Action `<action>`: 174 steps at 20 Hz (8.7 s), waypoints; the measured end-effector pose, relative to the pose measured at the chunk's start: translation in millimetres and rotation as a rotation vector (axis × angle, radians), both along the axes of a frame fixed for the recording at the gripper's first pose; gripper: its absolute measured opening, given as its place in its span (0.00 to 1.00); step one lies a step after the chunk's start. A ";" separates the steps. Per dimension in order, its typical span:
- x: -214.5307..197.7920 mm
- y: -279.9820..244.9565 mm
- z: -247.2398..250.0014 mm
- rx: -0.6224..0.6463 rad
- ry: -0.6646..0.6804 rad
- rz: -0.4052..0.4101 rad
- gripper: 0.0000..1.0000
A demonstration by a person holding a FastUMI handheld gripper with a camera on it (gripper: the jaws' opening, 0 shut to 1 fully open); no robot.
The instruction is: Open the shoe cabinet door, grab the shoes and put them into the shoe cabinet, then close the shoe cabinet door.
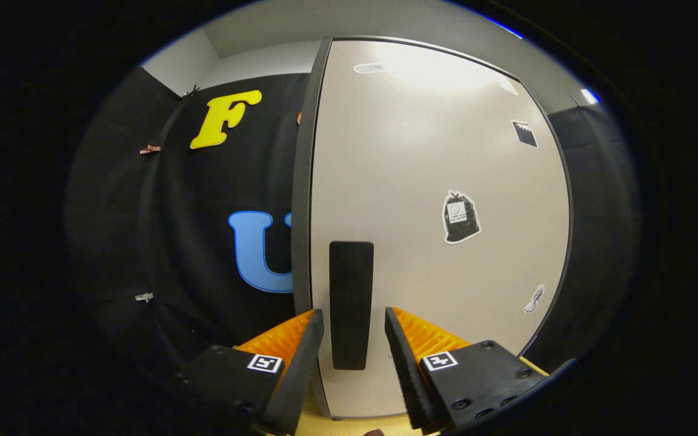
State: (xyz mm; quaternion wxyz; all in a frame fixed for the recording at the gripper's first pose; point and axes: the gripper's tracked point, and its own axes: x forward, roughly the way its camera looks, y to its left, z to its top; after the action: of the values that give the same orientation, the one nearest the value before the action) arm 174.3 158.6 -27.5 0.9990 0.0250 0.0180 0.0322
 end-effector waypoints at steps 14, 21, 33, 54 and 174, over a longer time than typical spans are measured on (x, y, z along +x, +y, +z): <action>1.8 -0.2 -4.9 0.004 0.041 0.010 0.16; -60.5 -14.6 7.4 0.036 0.037 0.077 0.16; -151.7 -85.9 13.7 0.037 0.021 0.119 0.15; -205.4 -208.0 9.2 0.133 0.011 0.078 0.14; 151.5 -58.0 -101.8 -0.101 0.293 0.010 0.05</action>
State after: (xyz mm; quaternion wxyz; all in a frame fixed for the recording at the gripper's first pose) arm 325.8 100.5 -129.3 0.9855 -0.0210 0.1654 0.0325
